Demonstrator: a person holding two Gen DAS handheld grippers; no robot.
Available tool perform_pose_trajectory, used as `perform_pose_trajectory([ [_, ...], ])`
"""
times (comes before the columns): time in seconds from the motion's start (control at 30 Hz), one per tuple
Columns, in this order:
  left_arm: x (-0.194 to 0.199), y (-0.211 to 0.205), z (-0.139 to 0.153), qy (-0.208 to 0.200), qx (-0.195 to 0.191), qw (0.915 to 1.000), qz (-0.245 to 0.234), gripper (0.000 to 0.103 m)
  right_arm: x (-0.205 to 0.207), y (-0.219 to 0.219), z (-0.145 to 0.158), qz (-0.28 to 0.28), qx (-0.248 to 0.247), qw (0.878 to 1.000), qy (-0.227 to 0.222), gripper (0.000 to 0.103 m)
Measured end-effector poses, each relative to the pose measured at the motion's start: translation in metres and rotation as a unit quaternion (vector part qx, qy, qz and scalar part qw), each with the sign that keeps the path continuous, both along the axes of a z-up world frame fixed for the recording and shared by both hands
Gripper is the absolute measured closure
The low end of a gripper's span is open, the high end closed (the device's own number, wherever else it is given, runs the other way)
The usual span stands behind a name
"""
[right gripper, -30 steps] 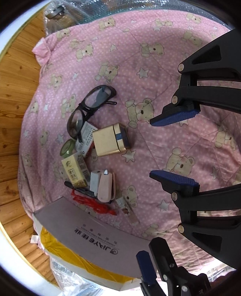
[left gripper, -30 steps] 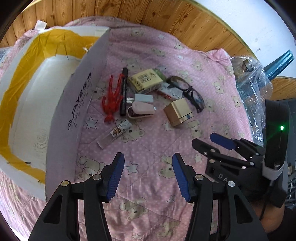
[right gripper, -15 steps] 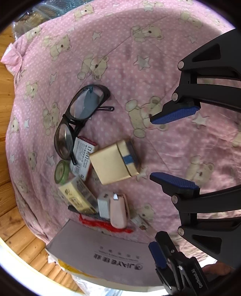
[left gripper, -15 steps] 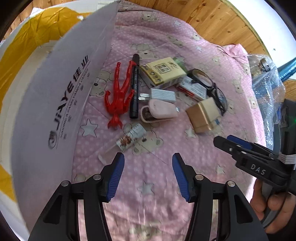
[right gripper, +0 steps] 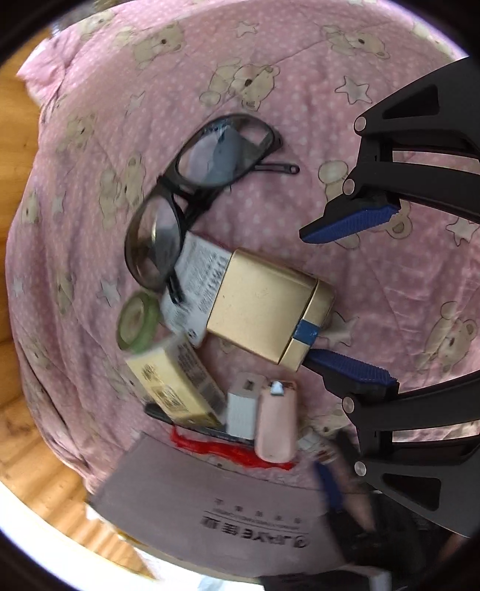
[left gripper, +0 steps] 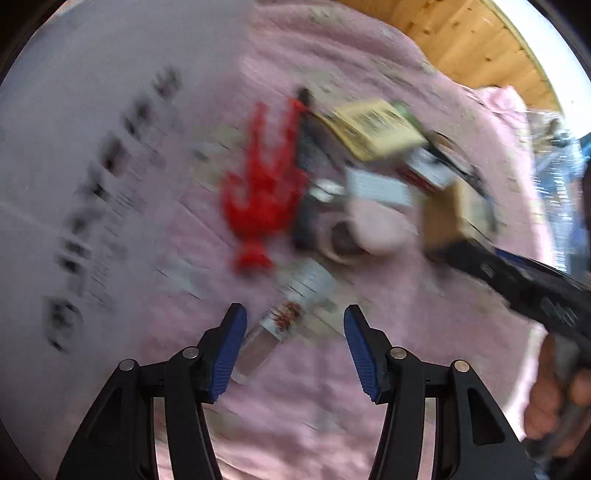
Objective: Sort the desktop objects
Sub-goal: 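Grasp the clear lighter with the left tool while the right tool grasps the gold box, then carry the lighter and gold box over the white box with both tools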
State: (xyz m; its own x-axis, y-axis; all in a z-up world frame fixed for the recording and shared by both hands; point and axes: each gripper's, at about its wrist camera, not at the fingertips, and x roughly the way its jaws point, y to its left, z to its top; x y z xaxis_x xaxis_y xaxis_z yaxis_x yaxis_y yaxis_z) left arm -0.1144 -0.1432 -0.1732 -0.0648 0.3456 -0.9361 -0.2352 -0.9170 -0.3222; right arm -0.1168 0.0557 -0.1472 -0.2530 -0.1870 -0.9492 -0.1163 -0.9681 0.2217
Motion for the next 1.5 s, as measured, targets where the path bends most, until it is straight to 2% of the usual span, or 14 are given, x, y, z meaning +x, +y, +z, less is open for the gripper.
perform_pose_trajectory([
  [0.07, 0.008, 0.002, 0.006, -0.016, 0.021, 0.9996, -0.011, 0.052, 0.002, 0.012, 0.003, -0.027, -0.011, 1.000, 0.001, 0.041],
  [0.17, 0.014, -0.005, 0.020, 0.017, 0.019, 0.9997, -0.001, 0.052, 0.008, 0.026, 0.008, -0.050, -0.028, 0.998, 0.005, 0.041],
  [0.23, 0.012, -0.012, 0.017, 0.019, 0.013, 0.9996, 0.015, 0.052, 0.007, 0.023, 0.011, -0.043, -0.033, 0.999, 0.004, 0.040],
  [0.37, 0.007, -0.010, 0.000, 0.003, -0.001, 0.9998, 0.021, 0.052, 0.003, 0.004, 0.014, -0.021, -0.014, 1.000, 0.002, 0.039],
  [0.53, 0.016, 0.006, 0.002, 0.042, -0.034, 0.9985, 0.004, 0.050, -0.009, -0.004, -0.003, -0.027, 0.022, 0.999, -0.016, 0.038],
  [0.57, 0.018, 0.005, 0.003, 0.046, -0.037, 0.9982, 0.008, 0.052, -0.009, -0.001, -0.006, -0.036, 0.021, 0.999, -0.020, 0.038],
  [0.6, 0.018, 0.003, 0.003, 0.050, -0.043, 0.9977, 0.014, 0.067, -0.008, 0.003, -0.006, -0.043, 0.010, 0.999, -0.020, 0.038],
  [0.63, 0.017, -0.003, 0.002, 0.051, -0.047, 0.9973, 0.021, 0.082, -0.007, 0.007, -0.005, -0.050, -0.005, 0.999, -0.017, 0.046],
  [0.67, 0.018, -0.008, 0.001, 0.045, -0.036, 0.9978, 0.031, 0.083, -0.006, 0.008, -0.004, -0.053, -0.008, 0.998, -0.017, 0.049],
  [0.77, 0.019, -0.017, 0.002, 0.033, -0.019, 0.9984, 0.042, 0.083, -0.001, 0.011, 0.005, -0.045, -0.004, 0.999, -0.010, 0.050],
  [0.93, 0.027, -0.016, 0.027, 0.048, 0.004, 0.9983, 0.033, 0.083, 0.014, 0.014, 0.021, -0.041, -0.005, 0.999, -0.003, 0.052],
  [1.0, 0.025, -0.004, 0.033, 0.052, 0.012, 0.9982, 0.028, 0.083, 0.012, 0.008, 0.023, -0.038, -0.006, 0.999, -0.004, 0.052],
  [1.2, 0.032, -0.002, 0.062, 0.067, 0.025, 0.9972, 0.022, 0.083, 0.030, -0.001, 0.034, -0.030, -0.014, 0.999, -0.005, 0.053],
  [1.5, 0.035, -0.009, 0.109, 0.089, 0.033, 0.9950, 0.032, 0.083, 0.048, -0.023, 0.074, 0.002, -0.017, 1.000, 0.024, 0.053],
])
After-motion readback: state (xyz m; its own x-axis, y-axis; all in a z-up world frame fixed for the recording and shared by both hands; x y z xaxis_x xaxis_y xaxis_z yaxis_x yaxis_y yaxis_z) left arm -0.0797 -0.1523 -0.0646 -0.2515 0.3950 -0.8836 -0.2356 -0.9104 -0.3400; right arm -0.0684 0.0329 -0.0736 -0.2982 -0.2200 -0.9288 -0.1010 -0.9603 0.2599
